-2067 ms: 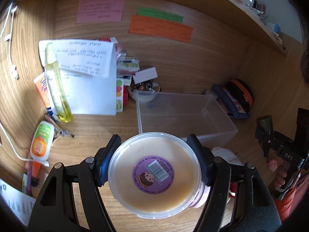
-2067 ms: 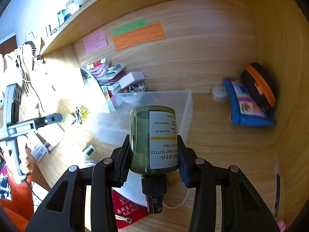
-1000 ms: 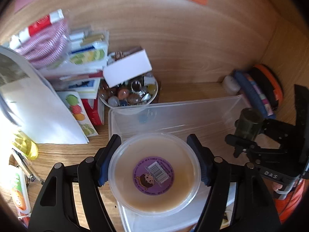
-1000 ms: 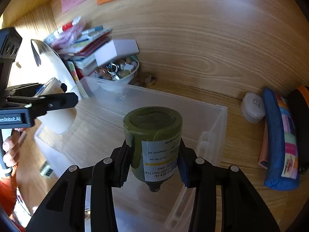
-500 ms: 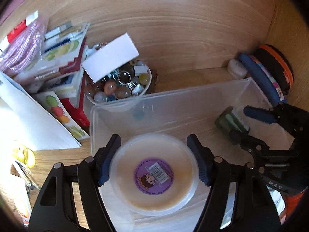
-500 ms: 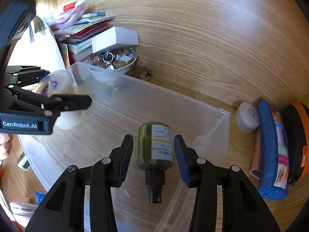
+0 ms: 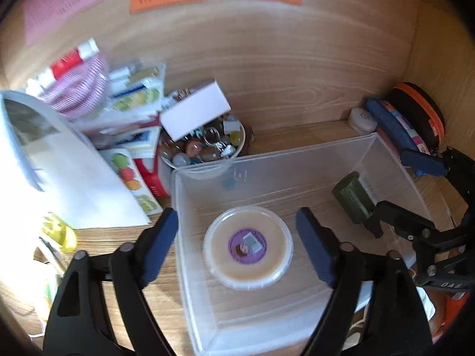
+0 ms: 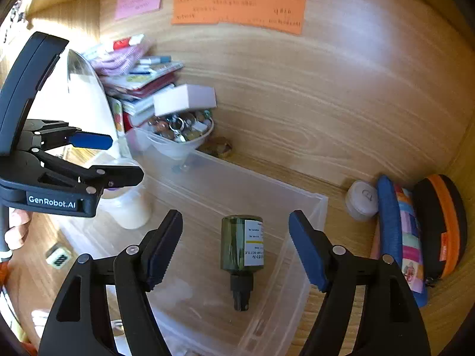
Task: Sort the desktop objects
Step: 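Open both grippers and withdraw them from the clear bin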
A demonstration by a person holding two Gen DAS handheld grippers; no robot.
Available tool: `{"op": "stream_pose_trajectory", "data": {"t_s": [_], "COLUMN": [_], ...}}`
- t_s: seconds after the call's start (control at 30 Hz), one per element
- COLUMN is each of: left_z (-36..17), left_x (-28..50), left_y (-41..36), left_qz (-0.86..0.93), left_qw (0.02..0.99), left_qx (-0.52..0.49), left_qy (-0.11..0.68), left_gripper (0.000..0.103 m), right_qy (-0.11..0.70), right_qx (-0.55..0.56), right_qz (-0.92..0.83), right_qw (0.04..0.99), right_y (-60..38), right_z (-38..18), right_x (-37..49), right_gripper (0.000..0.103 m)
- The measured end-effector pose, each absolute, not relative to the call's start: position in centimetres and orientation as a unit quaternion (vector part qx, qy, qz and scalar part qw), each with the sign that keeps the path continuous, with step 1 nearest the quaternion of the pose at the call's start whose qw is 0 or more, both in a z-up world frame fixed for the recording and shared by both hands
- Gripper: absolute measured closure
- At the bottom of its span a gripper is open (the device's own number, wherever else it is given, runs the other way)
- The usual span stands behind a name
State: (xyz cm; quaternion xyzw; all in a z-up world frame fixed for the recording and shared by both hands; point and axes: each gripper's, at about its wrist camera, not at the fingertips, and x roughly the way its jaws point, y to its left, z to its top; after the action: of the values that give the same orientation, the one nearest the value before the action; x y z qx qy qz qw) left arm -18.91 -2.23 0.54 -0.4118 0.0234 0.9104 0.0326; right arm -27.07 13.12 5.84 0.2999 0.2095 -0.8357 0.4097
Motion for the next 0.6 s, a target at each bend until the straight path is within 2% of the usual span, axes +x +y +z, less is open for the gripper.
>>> {"op": "stream_pose_trajectory", "data": {"t_s": [0.1,0.23,0.6], "left_z": [1.7,3.0,4.3], "left_x": [-16.9,-14.1,-7.9], "left_y": [-1.9,-1.3,-1.1], "left_qz": [0.920,0.929,0.938], "left_qw": [0.019,0.008,0.008], "left_qx": [-0.388,-0.364,-0.340], "left_qy": [0.043,0.062,0.064], "left_gripper": [0.014,0.009,0.005], "right_qy": [0.205,0.198,0.179], "right_qx": [0.290,0.276,0.246], "right_qz": [-0.838,-0.843,-0.852], "right_qw": [0.414,0.418,0.425], "right_y": [14.3,15.7,19.6], "right_z": [7.0,8.2,10.5], "right_x": [-25.9,-24.3,-19.1], "right_gripper": [0.031,0.022,0.022]}}
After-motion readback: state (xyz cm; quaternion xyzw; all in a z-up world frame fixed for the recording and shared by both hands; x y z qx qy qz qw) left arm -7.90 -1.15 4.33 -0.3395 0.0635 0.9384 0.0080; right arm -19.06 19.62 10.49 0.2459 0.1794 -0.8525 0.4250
